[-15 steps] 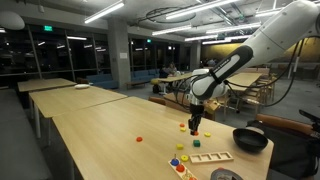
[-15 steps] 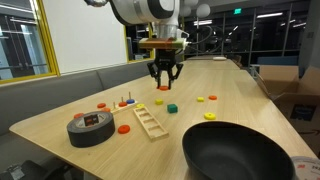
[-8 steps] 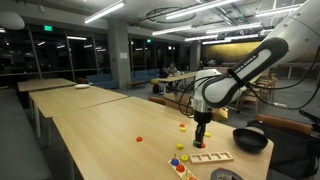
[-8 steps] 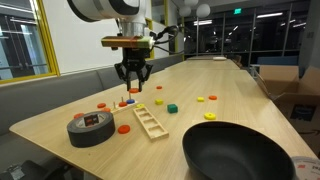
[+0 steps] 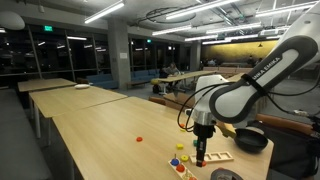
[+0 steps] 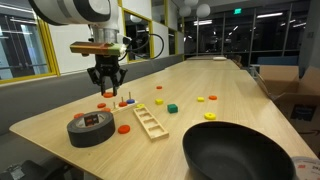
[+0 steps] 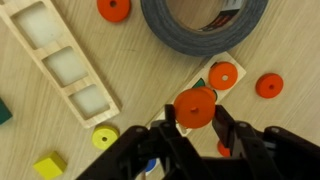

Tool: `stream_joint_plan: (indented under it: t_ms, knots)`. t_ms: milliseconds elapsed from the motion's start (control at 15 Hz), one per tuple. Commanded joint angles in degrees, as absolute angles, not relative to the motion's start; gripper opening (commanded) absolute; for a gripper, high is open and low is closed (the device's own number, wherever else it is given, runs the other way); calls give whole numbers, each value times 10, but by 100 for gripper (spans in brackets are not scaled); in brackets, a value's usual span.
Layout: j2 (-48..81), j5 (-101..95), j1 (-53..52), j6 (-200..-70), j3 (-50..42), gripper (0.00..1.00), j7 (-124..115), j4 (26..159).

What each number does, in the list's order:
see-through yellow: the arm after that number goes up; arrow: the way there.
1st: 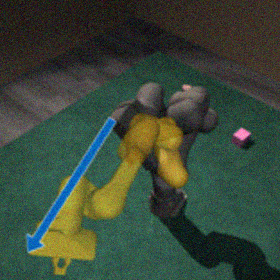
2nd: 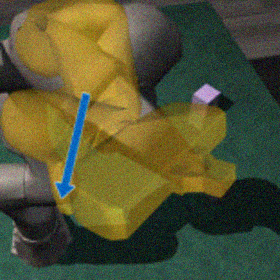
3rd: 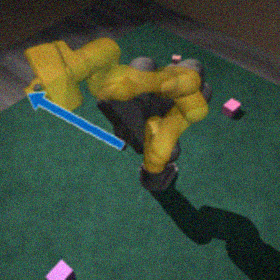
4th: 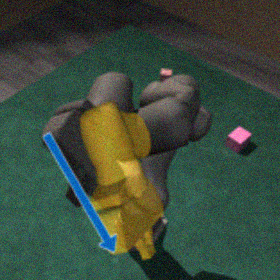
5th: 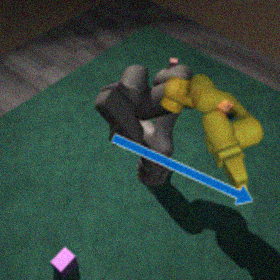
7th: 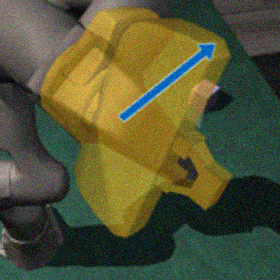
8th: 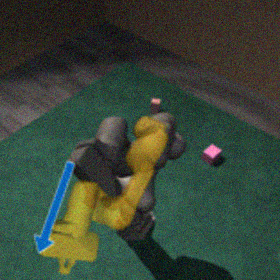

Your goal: Put the orange circle on the wooden object.

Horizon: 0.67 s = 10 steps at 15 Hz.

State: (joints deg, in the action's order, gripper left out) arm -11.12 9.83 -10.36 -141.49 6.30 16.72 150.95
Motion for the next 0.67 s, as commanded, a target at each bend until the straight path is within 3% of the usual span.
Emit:
stream_joint_plan:
  t_ms: [0,600]
  knots:
    - [-115,117,-128,-1448,75,25,156,1521]
    - [-78,125,-145,-1471,84,25,154,1520]
